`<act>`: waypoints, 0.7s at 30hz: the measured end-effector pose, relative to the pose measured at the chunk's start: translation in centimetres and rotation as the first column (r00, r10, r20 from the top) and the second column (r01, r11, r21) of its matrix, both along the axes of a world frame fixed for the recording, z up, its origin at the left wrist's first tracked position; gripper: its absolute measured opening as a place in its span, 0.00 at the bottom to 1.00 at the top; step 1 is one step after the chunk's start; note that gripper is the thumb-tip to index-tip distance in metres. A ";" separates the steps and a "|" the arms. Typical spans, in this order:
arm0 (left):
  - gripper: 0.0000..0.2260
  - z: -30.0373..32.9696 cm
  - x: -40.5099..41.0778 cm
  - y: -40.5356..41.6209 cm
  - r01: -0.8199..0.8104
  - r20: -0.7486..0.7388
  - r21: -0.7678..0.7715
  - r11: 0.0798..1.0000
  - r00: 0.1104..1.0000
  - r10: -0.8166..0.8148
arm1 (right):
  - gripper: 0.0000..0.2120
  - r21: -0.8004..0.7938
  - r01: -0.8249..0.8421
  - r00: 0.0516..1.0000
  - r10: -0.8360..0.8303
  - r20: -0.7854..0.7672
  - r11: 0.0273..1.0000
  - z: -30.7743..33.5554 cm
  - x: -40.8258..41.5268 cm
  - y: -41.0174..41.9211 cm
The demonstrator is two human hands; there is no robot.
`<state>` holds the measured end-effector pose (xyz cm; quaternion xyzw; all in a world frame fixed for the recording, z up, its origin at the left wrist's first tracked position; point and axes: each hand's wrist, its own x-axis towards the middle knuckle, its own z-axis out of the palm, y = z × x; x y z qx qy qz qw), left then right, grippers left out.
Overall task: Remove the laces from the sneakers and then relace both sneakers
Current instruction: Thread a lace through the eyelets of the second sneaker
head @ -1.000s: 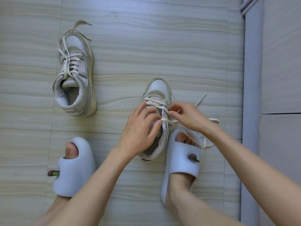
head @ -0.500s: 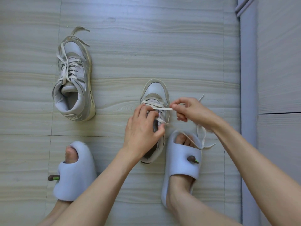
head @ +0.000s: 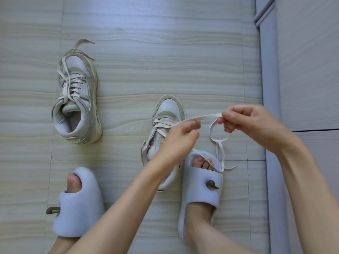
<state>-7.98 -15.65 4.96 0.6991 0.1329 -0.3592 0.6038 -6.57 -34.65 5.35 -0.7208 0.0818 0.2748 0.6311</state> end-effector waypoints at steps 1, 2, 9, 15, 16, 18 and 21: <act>0.16 0.4 0.5 -0.3 -0.143 -0.213 -0.228 0.963 0.972 0.094 | 0.24 -0.004 0.024 0.999 -0.024 0.031 1.000 0.1 0.1 -0.1; 0.17 0.8 1.0 -0.4 -0.320 -0.395 -0.403 0.857 0.906 0.152 | 0.24 0.006 0.048 0.998 -0.049 0.049 0.999 0.2 0.1 -0.2; 0.09 0.8 0.7 -1.7 -0.565 -0.603 -0.519 0.641 0.774 0.194 | 0.13 0.119 0.083 0.995 -0.089 0.046 0.989 0.9 -0.2 0.2; 0.07 -0.1 0.5 -2.1 -0.866 -0.805 -0.375 0.331 0.481 0.348 | 0.14 0.159 0.123 0.991 -0.130 0.036 0.980 1.1 -0.4 -0.2; 0.05 -0.1 0.4 -2.0 -0.873 -0.806 -0.359 0.329 0.468 0.362 | 0.14 0.156 0.143 0.988 -0.150 0.033 0.977 1.0 -0.4 -0.2; 0.03 0.0 0.1 -1.9 -0.866 -0.793 -0.364 0.342 0.481 0.373 | 0.16 0.148 0.195 0.979 -0.201 0.026 0.970 0.8 -0.6 -0.5; 0.08 0.3 -0.2 -1.7 -0.767 -0.702 -0.479 0.427 0.627 0.339 | 0.21 0.123 0.213 0.975 -0.218 0.032 0.969 0.4 -0.7 -0.6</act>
